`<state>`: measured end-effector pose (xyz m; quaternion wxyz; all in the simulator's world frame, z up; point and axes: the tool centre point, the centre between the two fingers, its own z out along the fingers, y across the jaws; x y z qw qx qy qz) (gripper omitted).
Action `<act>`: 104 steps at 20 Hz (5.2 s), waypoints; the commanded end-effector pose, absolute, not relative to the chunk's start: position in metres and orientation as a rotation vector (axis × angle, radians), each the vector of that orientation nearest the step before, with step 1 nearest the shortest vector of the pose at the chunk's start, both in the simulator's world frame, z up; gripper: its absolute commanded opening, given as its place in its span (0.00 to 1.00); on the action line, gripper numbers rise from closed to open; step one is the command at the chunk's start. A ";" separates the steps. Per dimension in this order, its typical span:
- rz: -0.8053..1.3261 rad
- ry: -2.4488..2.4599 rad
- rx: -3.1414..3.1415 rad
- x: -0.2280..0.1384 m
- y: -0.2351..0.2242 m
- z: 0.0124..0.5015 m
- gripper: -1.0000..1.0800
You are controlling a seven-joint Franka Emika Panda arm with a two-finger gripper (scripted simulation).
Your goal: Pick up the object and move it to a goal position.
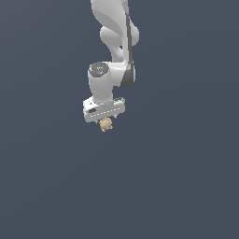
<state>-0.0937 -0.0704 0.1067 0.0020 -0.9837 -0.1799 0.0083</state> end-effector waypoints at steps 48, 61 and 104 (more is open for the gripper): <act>-0.002 -0.754 -3.051 -0.120 -0.082 0.045 0.00; -0.001 -0.754 -3.051 -0.126 -0.080 0.108 0.00; 0.000 -0.755 -3.049 -0.145 -0.073 0.491 0.00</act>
